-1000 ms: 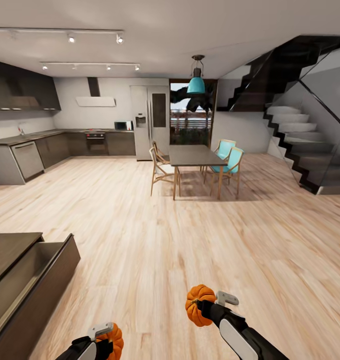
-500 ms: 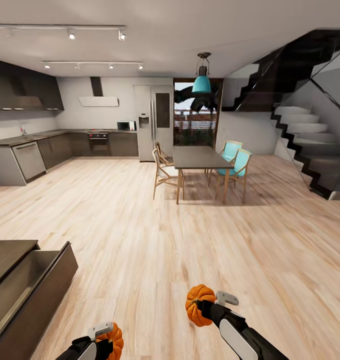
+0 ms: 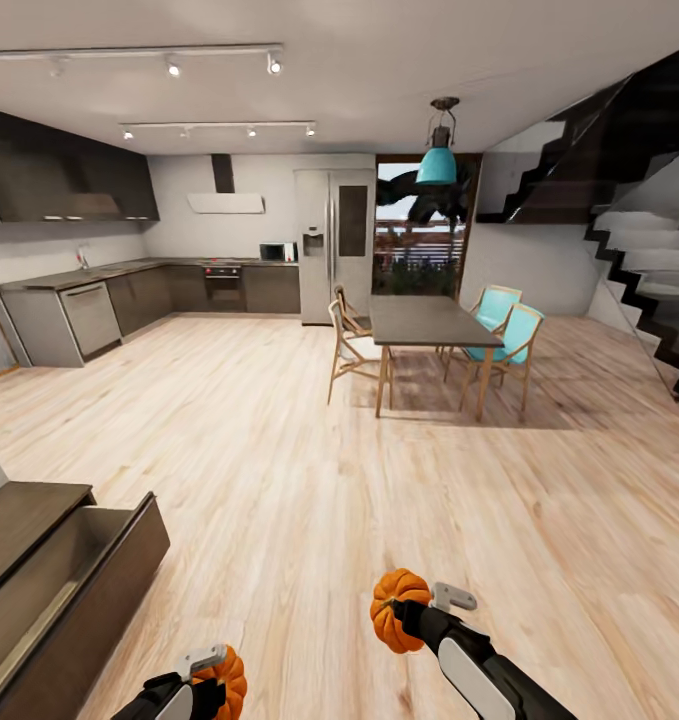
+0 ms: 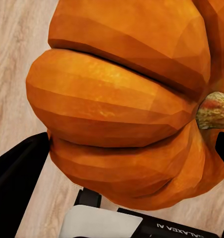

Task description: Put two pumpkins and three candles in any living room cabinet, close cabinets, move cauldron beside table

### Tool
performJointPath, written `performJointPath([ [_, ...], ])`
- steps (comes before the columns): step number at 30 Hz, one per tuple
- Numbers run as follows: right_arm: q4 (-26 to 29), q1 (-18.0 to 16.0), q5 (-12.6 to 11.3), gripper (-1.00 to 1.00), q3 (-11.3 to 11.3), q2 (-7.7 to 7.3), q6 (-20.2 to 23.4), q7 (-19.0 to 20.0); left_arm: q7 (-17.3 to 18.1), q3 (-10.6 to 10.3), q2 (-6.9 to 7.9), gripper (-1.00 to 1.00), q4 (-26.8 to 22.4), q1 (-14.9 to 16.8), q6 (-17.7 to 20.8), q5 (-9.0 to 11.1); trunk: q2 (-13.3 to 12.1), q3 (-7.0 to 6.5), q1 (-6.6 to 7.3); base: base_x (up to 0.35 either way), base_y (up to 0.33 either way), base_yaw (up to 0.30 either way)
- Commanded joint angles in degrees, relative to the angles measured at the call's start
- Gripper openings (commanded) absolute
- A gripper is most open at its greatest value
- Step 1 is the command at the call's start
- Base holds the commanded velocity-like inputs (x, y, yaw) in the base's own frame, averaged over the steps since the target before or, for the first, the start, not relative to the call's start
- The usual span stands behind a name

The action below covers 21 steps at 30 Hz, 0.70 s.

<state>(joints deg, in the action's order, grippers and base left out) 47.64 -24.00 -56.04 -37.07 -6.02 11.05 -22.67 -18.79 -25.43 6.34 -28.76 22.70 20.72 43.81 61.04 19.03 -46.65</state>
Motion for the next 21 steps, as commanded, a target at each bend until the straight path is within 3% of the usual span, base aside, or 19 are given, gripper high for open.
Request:
performJointPath([
  [1,0.2,-0.1,-0.1,-1.0,-0.3,-0.08,0.1,-0.5,-0.5,-0.5,0.08,-1.0,-0.1,0.1,0.1,0.5,0.1,0.07,-0.04,0.325,0.0,0.188],
  [15,0.1,-0.1,-0.1,-1.0,-0.2,-0.1,0.1,-0.4,-0.5,-0.6,-0.04,-1.0,-0.1,0.1,-0.1,0.4,0.1,0.07,-0.04,0.325,-0.052,0.179],
  [21,0.1,-0.1,-0.2,-1.0,-0.2,-0.09,0.0,-0.4,-0.5,-0.6,-0.1,-1.0,-0.1,0.1,-0.2,0.3,0.1,0.07,-0.04,0.325,-0.109,-0.113],
])
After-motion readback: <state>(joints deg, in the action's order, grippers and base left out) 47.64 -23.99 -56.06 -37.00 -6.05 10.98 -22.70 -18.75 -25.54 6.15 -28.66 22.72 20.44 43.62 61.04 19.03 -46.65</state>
